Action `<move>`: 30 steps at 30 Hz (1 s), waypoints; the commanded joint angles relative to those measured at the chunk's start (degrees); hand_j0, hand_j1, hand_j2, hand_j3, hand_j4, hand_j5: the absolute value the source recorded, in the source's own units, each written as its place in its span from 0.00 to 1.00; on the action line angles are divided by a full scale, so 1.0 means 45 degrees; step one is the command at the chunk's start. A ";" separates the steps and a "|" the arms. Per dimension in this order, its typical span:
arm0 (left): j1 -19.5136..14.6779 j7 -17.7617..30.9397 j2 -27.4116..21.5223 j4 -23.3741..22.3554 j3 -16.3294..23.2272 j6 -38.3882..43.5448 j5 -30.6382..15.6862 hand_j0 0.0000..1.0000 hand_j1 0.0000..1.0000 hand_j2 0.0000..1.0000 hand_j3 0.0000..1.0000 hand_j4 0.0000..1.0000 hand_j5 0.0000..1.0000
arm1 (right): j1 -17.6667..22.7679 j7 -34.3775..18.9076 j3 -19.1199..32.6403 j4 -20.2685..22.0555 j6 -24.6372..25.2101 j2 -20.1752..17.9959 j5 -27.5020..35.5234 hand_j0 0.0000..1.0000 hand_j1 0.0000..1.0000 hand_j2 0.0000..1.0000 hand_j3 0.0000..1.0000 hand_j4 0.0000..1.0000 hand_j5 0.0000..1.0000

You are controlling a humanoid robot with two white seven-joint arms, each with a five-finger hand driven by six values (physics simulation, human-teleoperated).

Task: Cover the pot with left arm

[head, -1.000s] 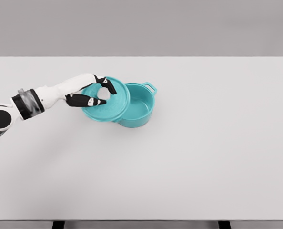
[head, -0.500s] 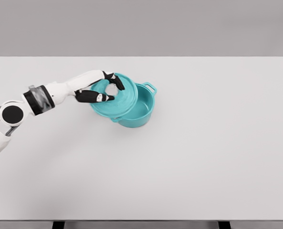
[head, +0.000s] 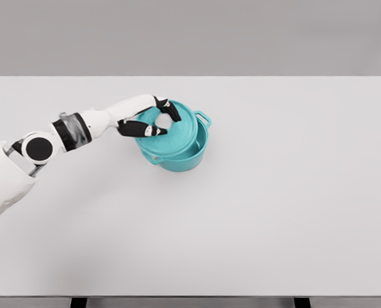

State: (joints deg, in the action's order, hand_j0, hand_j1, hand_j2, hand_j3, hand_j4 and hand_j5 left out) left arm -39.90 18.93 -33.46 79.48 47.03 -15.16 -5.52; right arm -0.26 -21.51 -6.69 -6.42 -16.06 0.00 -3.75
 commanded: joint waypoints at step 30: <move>-0.0391 0.0032 0.0795 -0.0884 0.0487 0.0009 0.0191 0.54 0.54 0.54 0.54 0.54 0.54 | 0.0000 -0.0004 0.0002 0.0001 -0.0006 -0.0001 -0.0007 1.00 1.00 1.00 1.00 1.00 1.00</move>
State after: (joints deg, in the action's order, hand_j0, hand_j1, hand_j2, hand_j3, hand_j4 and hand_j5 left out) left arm -41.66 19.09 -29.87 75.45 49.20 -15.16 -4.42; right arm -0.26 -21.51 -6.69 -6.42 -16.06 0.00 -3.75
